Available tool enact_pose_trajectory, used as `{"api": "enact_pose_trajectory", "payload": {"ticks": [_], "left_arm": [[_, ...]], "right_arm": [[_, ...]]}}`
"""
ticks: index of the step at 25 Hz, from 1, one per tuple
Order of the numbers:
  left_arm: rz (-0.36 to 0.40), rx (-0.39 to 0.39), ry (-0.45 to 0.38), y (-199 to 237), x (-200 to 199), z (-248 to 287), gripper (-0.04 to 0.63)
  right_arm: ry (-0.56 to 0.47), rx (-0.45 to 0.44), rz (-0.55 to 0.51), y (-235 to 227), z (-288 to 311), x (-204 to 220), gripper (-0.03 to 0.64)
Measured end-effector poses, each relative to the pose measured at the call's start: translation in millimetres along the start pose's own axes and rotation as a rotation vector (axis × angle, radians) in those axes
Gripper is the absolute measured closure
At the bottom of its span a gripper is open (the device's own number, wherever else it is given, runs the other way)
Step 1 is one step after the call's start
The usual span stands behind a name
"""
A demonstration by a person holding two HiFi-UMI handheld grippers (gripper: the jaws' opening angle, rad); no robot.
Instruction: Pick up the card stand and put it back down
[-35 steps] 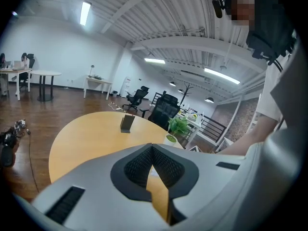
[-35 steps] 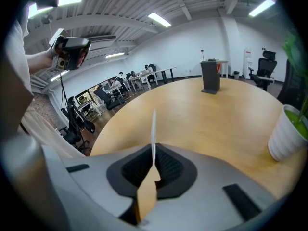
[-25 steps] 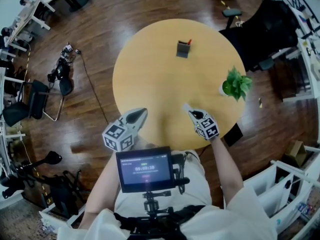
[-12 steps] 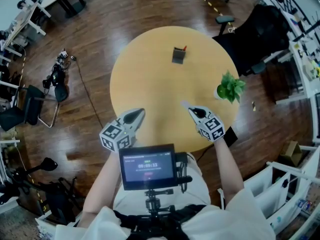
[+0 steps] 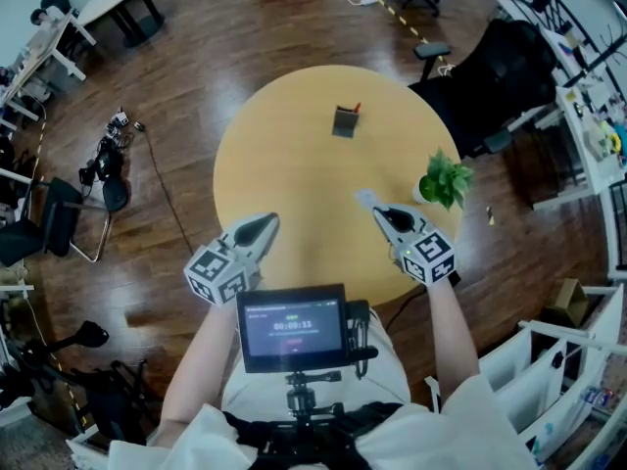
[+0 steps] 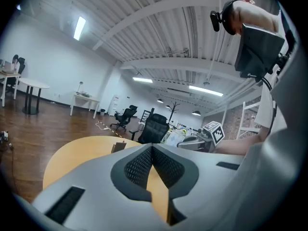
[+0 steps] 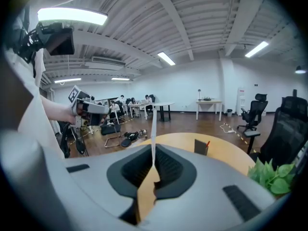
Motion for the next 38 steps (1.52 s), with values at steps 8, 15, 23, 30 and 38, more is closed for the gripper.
{"api": "enact_pose_trajectory", "payload": {"ticks": [8,15,23,30,38], "left_arm": [[0.001,0.065,-0.028,-5,-25,-7,0.601],[0.022,0.117,-0.046,-11,-48,-9,0.601],[0.055,0.146,-0.050,-10,-73,-14,0.600],[0.059,0.187,-0.044,-13,-87,-19,0.601],[0.033,0.212,-0.018,-24,-74,-16,0.601]], "right_arm": [[-0.091,0.025,0.007,8,-36,-46,0.594],[-0.140,0.010,0.002,25,-69,-76,0.594],[-0.198,0.007,0.006,36,-105,-109,0.594],[-0.232,0.015,0.003,39,-125,-124,0.594],[-0.269,0.004,0.033,42,-140,-122,0.594]]}}
Point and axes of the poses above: the fingertips, and each gripper's own axes: z forward along the fingers, y to its left, x out of its underside, the point moved 1 cm from there along -z, backward along the fingers, and after that the axes turned 12 degrees about y, right-handed, at the moved point
